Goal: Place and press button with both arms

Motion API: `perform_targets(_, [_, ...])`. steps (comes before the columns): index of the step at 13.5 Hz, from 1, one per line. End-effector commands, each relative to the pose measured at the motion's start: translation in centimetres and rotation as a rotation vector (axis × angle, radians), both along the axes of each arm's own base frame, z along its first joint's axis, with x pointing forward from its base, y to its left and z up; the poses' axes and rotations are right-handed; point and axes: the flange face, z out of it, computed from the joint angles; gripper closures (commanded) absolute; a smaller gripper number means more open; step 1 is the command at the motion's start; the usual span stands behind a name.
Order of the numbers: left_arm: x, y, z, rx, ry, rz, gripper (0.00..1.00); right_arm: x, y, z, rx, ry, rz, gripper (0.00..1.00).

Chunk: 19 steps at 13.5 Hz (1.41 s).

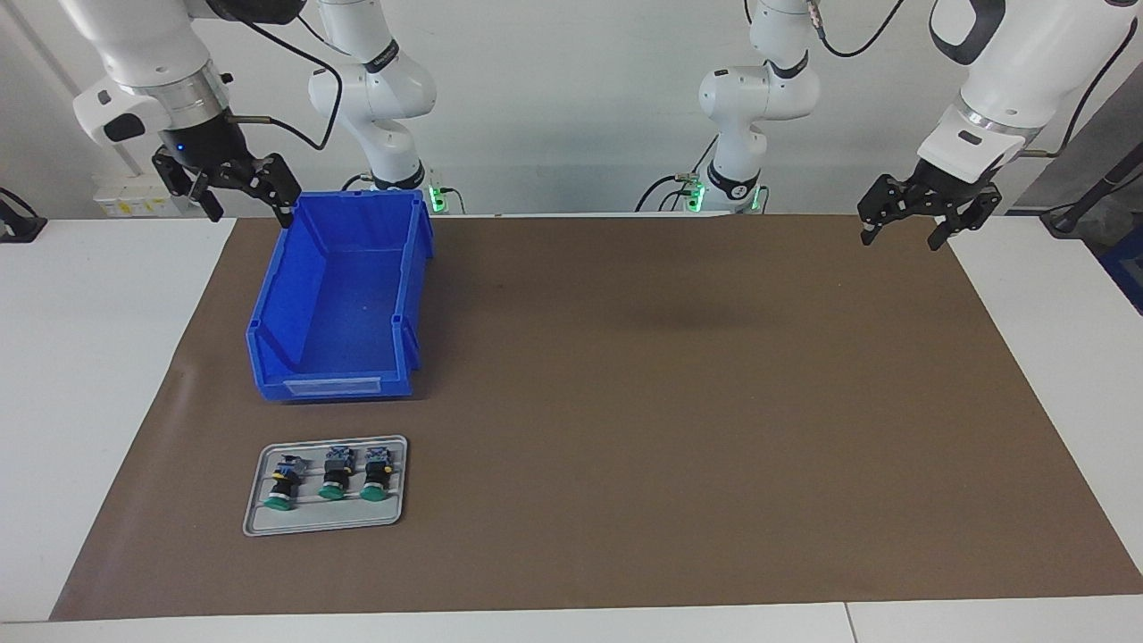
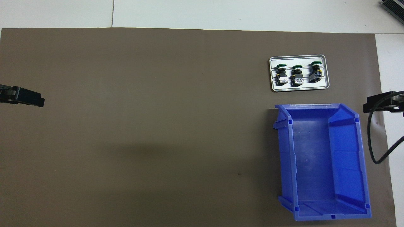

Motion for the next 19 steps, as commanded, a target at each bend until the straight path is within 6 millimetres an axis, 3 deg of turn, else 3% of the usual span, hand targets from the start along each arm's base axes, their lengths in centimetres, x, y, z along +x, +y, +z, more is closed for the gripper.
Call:
perform_targets(1, [-0.79, 0.1, 0.08, -0.007, -0.004, 0.01, 0.0, -0.78, 0.55, 0.16, -0.017, 0.003, 0.019, 0.0])
perform_targets(19, [-0.79, 0.1, 0.08, -0.007, -0.004, 0.012, 0.0, -0.5, 0.51, -0.24, -0.014, -0.011, 0.012, 0.0])
